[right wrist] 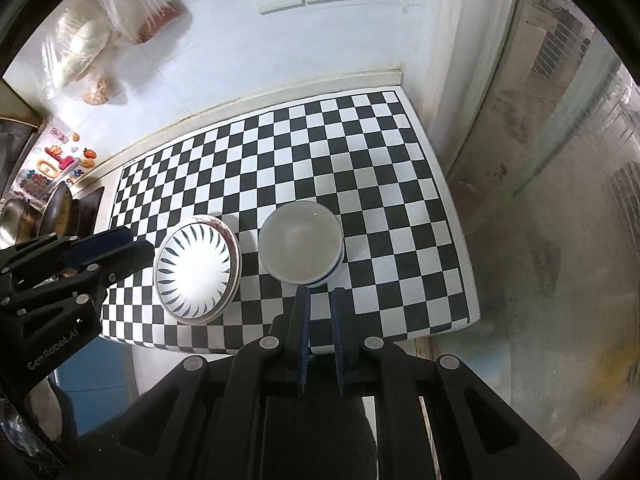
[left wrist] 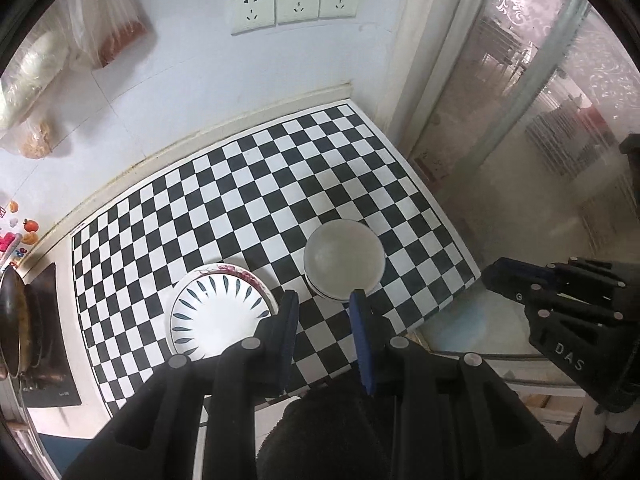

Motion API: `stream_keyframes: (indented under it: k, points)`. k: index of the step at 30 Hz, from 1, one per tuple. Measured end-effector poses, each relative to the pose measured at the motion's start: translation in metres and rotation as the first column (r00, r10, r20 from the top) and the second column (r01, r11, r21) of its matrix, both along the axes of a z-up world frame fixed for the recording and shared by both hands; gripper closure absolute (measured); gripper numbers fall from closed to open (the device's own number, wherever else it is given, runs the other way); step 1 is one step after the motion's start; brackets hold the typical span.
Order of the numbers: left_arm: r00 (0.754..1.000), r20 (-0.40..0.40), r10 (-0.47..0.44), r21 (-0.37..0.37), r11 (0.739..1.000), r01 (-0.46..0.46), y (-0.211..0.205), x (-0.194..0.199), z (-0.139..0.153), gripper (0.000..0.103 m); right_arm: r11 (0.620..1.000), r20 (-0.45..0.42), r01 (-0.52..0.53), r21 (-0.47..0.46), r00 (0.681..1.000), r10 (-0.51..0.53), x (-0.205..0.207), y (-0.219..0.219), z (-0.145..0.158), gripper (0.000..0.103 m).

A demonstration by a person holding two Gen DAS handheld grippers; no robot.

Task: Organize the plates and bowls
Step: 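Set the bowl stack on the cloth, open both grippers and raise, then close both grippers on the bowl stack rim again and lift it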

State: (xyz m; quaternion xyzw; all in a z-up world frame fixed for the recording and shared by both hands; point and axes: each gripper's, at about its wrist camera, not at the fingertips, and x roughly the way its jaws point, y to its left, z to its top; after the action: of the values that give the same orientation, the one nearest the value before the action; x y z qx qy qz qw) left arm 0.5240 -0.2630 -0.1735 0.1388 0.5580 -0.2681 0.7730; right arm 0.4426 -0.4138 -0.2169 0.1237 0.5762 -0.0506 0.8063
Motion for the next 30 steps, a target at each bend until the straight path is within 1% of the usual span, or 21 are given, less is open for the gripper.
stream_keyframes:
  k: [4,9,14,15,16,17,18,19,20,22,23,24,26,27,29,30]
  points:
    - [1.0,-0.006,-0.001,0.001,1.0,0.001,-0.001,-0.004,-0.001,0.079,1.0,0.011,-0.007,0.004,1.0,0.007,-0.005,0.001,0.007,0.09]
    - [0.999,-0.029,0.013,0.01,1.0,-0.013,-0.001,-0.003,-0.01,0.079,1.0,0.01,-0.002,0.015,1.0,0.002,-0.005,-0.002,0.008,0.09]
    - [0.997,-0.052,0.059,0.015,0.998,-0.058,0.001,0.01,-0.028,0.079,0.999,-0.011,0.004,0.046,1.0,-0.003,0.004,-0.009,-0.004,0.089]
    - [0.996,-0.064,0.07,0.012,0.998,-0.069,0.001,0.014,-0.033,0.079,0.998,-0.024,0.006,0.059,1.0,-0.005,0.009,-0.012,-0.011,0.087]
    - [0.992,-0.09,0.086,0.013,0.996,-0.085,0.001,0.021,-0.042,0.079,0.998,-0.044,0.007,0.068,0.999,-0.004,0.014,-0.014,-0.018,0.083]
    - [0.989,-0.115,0.096,0.001,0.995,-0.097,0.002,0.026,-0.05,0.079,0.997,-0.054,0.01,0.083,0.999,-0.006,0.018,-0.016,-0.025,0.068]
    - [0.984,-0.141,0.112,0.0,0.994,-0.113,0.002,0.033,-0.06,0.079,0.994,-0.067,0.018,0.107,0.998,-0.011,0.024,-0.021,-0.036,0.048]
    - [0.976,-0.174,0.13,0.016,0.991,-0.129,0.002,0.041,-0.074,0.079,0.993,-0.075,0.022,0.117,0.997,-0.014,0.028,-0.023,-0.044,0.039]
    - [0.97,-0.196,0.142,0.016,0.99,-0.141,0.002,0.046,-0.084,0.078,0.991,-0.082,0.029,0.131,0.996,-0.018,0.034,-0.027,-0.055,0.03]
    - [0.954,-0.239,0.181,0.045,0.984,-0.175,0.003,0.062,-0.111,0.078,0.987,-0.106,0.045,0.156,0.994,-0.029,0.043,-0.033,-0.076,0.028]
    - [0.947,-0.262,0.187,0.052,0.982,-0.18,0.002,0.067,-0.121,0.078,0.984,-0.125,0.058,0.17,0.991,-0.037,0.049,-0.037,-0.09,0.028]
    - [0.935,-0.293,0.203,0.053,0.979,-0.196,0.003,0.074,-0.134,0.078,0.982,-0.138,0.068,0.178,0.989,-0.044,0.053,-0.04,-0.102,0.028]
    - [0.901,-0.372,0.225,0.051,0.974,-0.223,0.003,0.087,-0.159,0.078,0.975,-0.175,0.098,0.201,0.983,-0.063,0.062,-0.048,-0.129,0.027]
    - [0.873,-0.428,0.235,0.032,0.969,-0.245,0.004,0.093,-0.173,0.078,0.968,-0.193,0.111,0.223,0.979,-0.068,0.066,-0.052,-0.143,0.027]
    - [0.832,-0.497,0.247,0.009,0.96,-0.279,0.003,0.103,-0.191,0.078,0.952,-0.232,0.146,0.267,0.969,-0.084,0.074,-0.06,-0.172,0.027]
    - [0.816,-0.523,0.247,-0.002,0.957,-0.291,0.002,0.107,-0.198,0.078,0.948,-0.242,0.154,0.278,0.966,-0.086,0.076,-0.062,-0.18,0.027]
